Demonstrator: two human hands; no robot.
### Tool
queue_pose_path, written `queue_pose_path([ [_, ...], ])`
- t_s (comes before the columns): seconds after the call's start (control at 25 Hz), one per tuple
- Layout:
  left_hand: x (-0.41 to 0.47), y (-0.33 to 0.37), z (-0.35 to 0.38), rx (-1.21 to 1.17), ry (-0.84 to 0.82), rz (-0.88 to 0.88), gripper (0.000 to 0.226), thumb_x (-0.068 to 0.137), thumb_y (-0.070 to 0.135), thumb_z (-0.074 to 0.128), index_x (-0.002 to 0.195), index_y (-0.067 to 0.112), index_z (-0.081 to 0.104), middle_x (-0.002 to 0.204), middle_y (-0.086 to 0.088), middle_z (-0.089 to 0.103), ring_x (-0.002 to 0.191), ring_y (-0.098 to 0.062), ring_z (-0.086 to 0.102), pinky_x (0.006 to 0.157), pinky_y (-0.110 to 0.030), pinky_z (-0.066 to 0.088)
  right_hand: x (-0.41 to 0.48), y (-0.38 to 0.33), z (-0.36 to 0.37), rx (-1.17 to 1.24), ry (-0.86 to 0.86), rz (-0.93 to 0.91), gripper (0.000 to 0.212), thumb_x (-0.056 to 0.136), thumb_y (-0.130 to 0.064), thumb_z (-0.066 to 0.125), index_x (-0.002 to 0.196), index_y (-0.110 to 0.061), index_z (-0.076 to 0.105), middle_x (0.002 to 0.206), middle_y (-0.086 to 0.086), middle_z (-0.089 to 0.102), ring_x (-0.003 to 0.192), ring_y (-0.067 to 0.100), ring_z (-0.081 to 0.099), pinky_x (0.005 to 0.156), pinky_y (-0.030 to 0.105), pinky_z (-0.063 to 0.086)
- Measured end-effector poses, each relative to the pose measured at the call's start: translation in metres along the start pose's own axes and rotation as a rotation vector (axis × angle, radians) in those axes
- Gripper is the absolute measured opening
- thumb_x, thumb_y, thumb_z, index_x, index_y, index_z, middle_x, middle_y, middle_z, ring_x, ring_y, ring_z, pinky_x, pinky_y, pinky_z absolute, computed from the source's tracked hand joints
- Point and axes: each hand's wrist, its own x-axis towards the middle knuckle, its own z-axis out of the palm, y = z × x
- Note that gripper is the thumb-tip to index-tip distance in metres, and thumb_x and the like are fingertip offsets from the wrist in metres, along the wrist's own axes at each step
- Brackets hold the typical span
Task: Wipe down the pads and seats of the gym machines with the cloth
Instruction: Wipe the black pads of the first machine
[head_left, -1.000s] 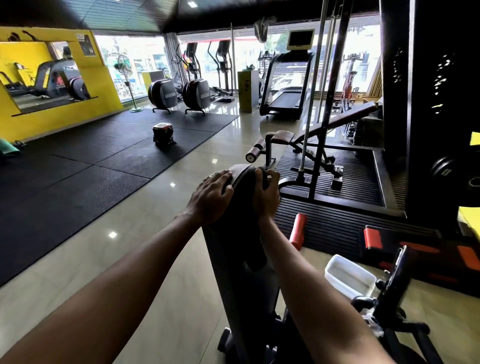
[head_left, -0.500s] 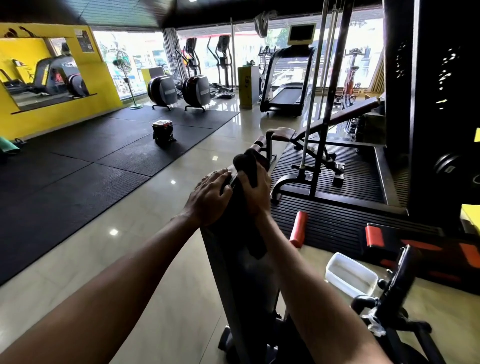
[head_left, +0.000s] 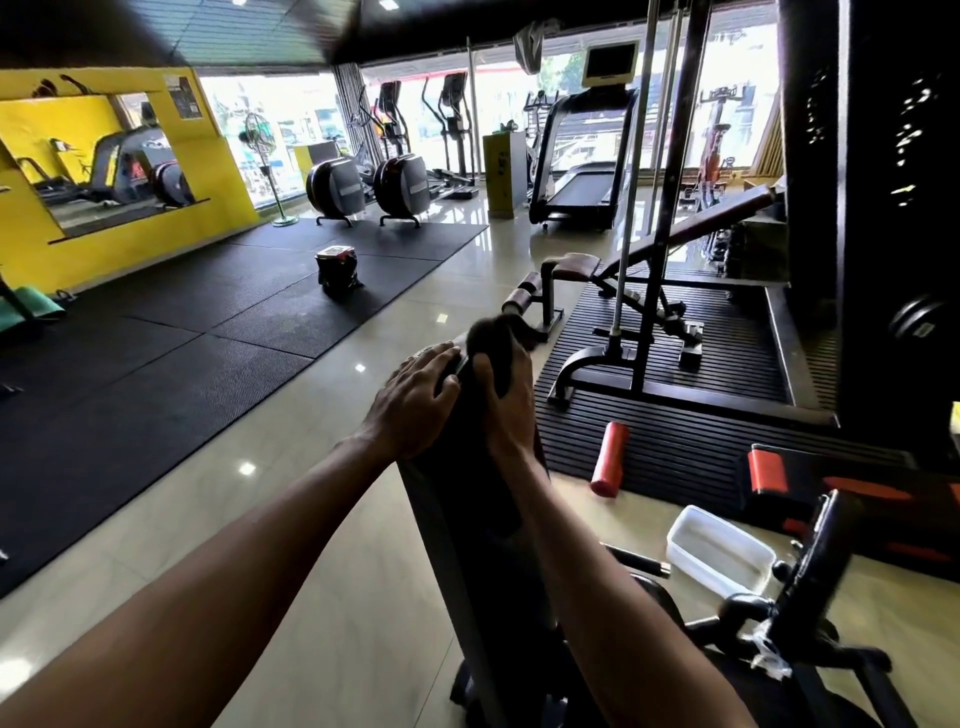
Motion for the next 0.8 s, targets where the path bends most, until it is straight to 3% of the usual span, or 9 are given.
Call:
queue_pose_path([
  [0.08, -0.002, 0.002, -0.002, -0.003, 0.001, 0.0, 0.069, 0.091, 0.045, 0.028, 0.154, 0.02, 0.039, 0.162, 0.002, 0.033, 0.149, -0.016, 0.027, 0.122, -0.033, 0.019, 0.039, -0.02, -0.003, -0.158, -0.052, -0.045, 0.058, 0.088, -0.066, 0.05, 0.133, -0.031, 0.059, 0.135, 0.0, 0.06, 0.127, 0.022, 0.053, 0.106, 0.04, 0.042],
  [0.16, -0.003, 0.004, -0.004, 0.0, 0.001, 0.0, 0.069, 0.09, 0.045, 0.028, 0.153, 0.021, 0.039, 0.162, 0.003, 0.032, 0.149, -0.015, 0.026, 0.121, -0.031, 0.018, 0.075, -0.024, -0.01, -0.26, -0.125, 0.069, 0.057, 0.083, -0.072, 0.047, 0.117, -0.03, 0.065, 0.121, 0.005, 0.067, 0.115, 0.029, 0.061, 0.099, 0.043, 0.048],
  [0.32, -0.002, 0.003, -0.003, -0.01, -0.009, -0.001, 0.071, 0.088, 0.049, 0.027, 0.152, 0.023, 0.041, 0.161, 0.005, 0.033, 0.148, -0.012, 0.027, 0.122, -0.032, 0.02, 0.088, -0.002, -0.019, -0.121, -0.086, 0.268, 0.072, 0.075, -0.084, 0.04, 0.12, -0.034, 0.066, 0.117, 0.007, 0.071, 0.113, 0.028, 0.063, 0.1, 0.042, 0.048],
  [0.4, -0.001, 0.002, -0.003, -0.018, 0.002, -0.007, 0.077, 0.084, 0.055, 0.023, 0.152, 0.023, 0.042, 0.16, 0.006, 0.035, 0.148, -0.01, 0.028, 0.123, -0.034, 0.021, 0.076, 0.022, -0.024, -0.048, -0.062, 0.338, 0.063, 0.085, -0.08, 0.037, 0.119, -0.036, 0.065, 0.119, 0.007, 0.07, 0.109, 0.025, 0.061, 0.093, 0.038, 0.047],
  [0.52, -0.001, 0.0, -0.002, -0.025, 0.009, -0.014, 0.079, 0.082, 0.056, 0.022, 0.151, 0.023, 0.044, 0.159, 0.006, 0.037, 0.147, -0.009, 0.029, 0.122, -0.036, 0.023, 0.047, 0.053, -0.041, -0.021, -0.073, 0.47, 0.043, 0.103, -0.06, 0.034, 0.122, -0.037, 0.065, 0.125, 0.013, 0.066, 0.104, 0.022, 0.056, 0.082, 0.031, 0.036],
  [0.68, -0.001, 0.001, -0.003, -0.037, 0.012, -0.013, 0.076, 0.083, 0.053, 0.024, 0.15, 0.022, 0.045, 0.159, 0.006, 0.038, 0.147, -0.009, 0.031, 0.122, -0.037, 0.024, 0.065, 0.044, -0.033, -0.025, -0.061, 0.426, 0.055, 0.103, -0.065, 0.027, 0.132, -0.032, 0.06, 0.126, 0.013, 0.065, 0.116, 0.029, 0.059, 0.09, 0.035, 0.04],
  [0.8, 0.0, 0.003, -0.005, -0.025, 0.005, 0.006, 0.076, 0.085, 0.052, 0.025, 0.15, 0.02, 0.044, 0.159, 0.004, 0.038, 0.147, -0.011, 0.031, 0.122, -0.037, 0.024, 0.071, 0.017, -0.013, -0.077, 0.023, 0.333, 0.067, 0.091, -0.074, 0.028, 0.135, -0.028, 0.049, 0.132, 0.01, 0.062, 0.119, 0.034, 0.058, 0.102, 0.045, 0.044],
])
